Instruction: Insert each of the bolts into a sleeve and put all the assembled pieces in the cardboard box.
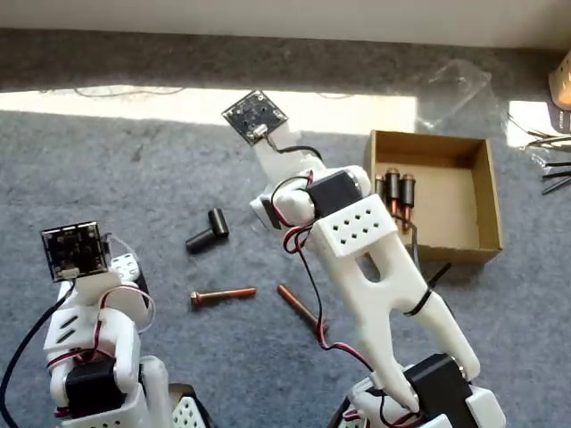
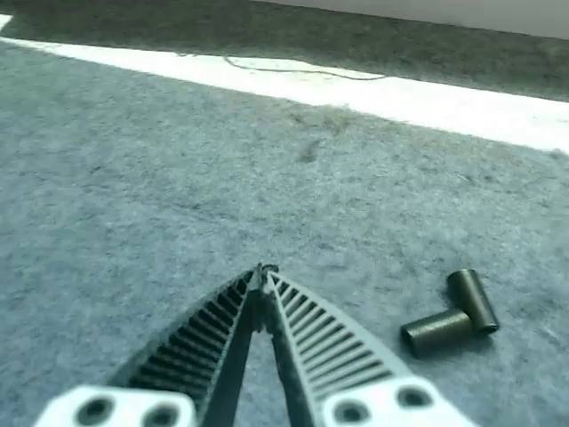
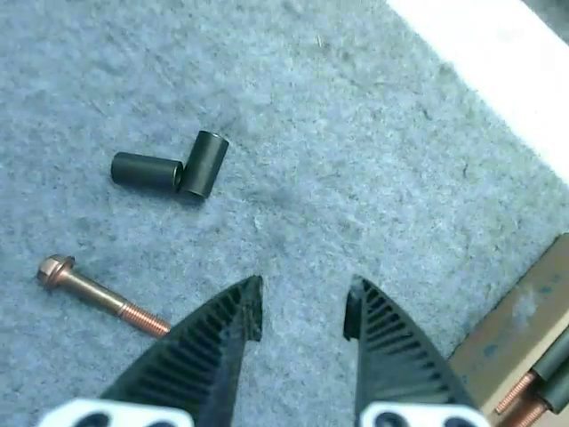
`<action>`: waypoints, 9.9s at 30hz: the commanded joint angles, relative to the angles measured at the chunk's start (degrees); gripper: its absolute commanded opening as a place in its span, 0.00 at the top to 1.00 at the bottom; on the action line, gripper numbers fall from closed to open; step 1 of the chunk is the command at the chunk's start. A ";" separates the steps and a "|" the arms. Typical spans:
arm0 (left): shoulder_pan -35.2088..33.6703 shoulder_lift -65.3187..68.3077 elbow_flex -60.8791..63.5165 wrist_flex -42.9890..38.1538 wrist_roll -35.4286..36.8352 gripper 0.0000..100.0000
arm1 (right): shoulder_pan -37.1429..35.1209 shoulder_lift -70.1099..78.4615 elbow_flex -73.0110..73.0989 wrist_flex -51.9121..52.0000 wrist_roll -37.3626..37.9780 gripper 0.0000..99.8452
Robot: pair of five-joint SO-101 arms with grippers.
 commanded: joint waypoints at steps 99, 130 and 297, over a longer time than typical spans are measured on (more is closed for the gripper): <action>-8.92 -0.40 10.86 -9.05 0.00 0.98 | -8.13 81.27 -88.84 24.66 -29.71 0.98; -7.34 -0.40 11.65 -9.05 -0.09 0.98 | 9.80 66.15 -74.24 34.07 -4.66 0.98; 63.60 118.90 -78.37 33.32 -64.26 0.89 | 47.08 -90.07 67.65 -4.18 -3.87 1.00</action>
